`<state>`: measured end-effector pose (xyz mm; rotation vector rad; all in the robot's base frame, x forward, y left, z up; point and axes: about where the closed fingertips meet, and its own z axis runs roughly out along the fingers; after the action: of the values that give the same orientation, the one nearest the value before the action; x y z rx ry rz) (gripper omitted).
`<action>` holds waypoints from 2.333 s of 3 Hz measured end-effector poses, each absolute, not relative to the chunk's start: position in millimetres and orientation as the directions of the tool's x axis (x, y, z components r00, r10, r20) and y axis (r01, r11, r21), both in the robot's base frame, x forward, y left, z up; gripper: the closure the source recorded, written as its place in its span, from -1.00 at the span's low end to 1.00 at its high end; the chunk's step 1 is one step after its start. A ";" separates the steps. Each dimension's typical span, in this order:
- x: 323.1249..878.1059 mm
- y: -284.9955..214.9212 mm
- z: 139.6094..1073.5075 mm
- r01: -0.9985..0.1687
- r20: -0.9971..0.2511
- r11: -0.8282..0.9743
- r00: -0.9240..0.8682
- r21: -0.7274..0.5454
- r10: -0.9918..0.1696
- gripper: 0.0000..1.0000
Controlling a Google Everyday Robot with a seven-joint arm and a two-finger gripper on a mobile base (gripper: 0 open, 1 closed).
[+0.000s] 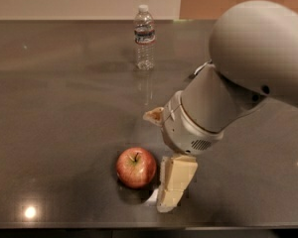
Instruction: Move apple near blue chip bag
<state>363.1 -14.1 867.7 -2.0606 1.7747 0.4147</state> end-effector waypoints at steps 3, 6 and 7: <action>352.9 14.8 840.0 -0.980 -0.463 -0.189 0.198 -0.065 -0.864 -0.22; 416.0 -48.6 891.3 -0.991 -0.428 0.004 0.054 -0.134 -0.902 1.00; 452.3 -99.3 921.2 -0.976 -0.405 0.107 -0.021 -0.191 -0.914 1.00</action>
Offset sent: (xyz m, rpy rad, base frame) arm -0.0096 0.0336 -0.0362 -0.0049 0.0471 0.0753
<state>452.3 -99.3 921.2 -1.8381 1.9675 0.1948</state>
